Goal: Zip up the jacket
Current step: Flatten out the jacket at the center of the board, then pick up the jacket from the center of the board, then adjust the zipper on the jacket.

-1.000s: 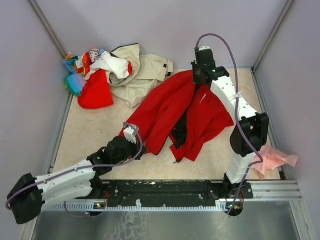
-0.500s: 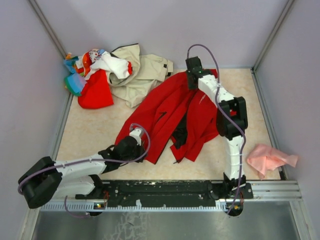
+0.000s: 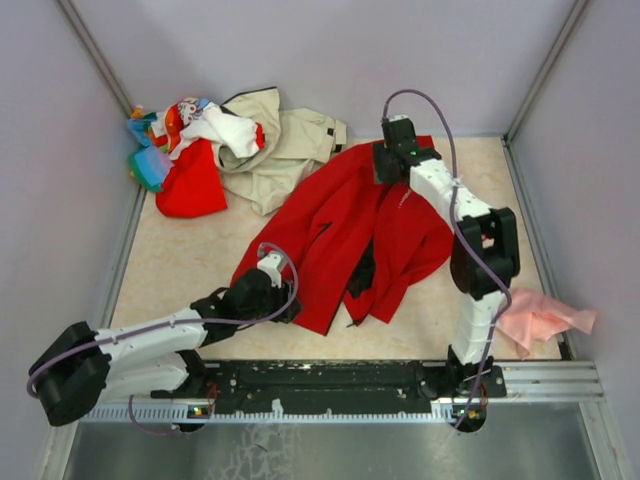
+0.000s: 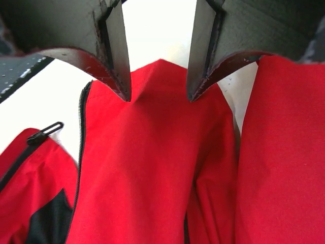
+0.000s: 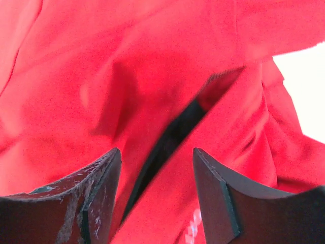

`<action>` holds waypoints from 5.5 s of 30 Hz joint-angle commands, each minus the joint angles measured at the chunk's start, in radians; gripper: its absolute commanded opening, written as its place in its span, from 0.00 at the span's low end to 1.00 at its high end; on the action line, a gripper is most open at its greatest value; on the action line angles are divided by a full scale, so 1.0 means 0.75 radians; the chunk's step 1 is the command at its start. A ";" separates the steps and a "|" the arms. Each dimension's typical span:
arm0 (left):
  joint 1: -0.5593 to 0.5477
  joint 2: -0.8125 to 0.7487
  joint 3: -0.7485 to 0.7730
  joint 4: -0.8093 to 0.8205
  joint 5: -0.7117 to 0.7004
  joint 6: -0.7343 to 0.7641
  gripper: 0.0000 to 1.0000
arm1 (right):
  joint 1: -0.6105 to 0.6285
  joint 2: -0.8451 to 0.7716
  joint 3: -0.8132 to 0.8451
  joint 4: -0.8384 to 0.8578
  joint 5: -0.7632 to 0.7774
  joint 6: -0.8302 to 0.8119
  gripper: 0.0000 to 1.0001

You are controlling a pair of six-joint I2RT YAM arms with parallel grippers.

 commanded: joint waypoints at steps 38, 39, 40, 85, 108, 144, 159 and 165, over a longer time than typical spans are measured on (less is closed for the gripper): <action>0.003 0.550 0.614 0.072 0.025 0.170 0.82 | 0.433 -1.298 -1.618 0.479 -0.203 0.537 0.66; 0.002 0.580 0.626 0.080 0.012 0.168 0.82 | 0.434 -1.300 -1.630 0.480 -0.195 0.539 0.66; 0.003 0.614 0.638 0.092 -0.011 0.169 0.82 | 0.436 -1.303 -1.642 0.485 -0.189 0.540 0.66; -0.189 0.351 0.373 0.331 0.228 0.065 0.83 | 0.436 -1.780 -1.934 0.891 -0.231 0.727 0.11; -0.279 0.456 0.469 0.374 0.163 0.002 0.76 | 0.436 -1.708 -1.987 1.198 -0.419 0.902 0.07; -0.278 0.579 0.495 0.364 0.118 -0.010 0.24 | 0.603 -1.509 -1.906 1.198 -0.282 0.848 0.18; -0.147 0.467 0.286 0.624 0.368 -0.064 0.18 | 0.601 -1.719 -1.919 0.986 -0.304 0.700 0.44; -0.042 0.442 0.209 0.764 0.552 -0.119 0.18 | 0.603 -1.653 -1.951 1.027 -0.435 0.630 0.46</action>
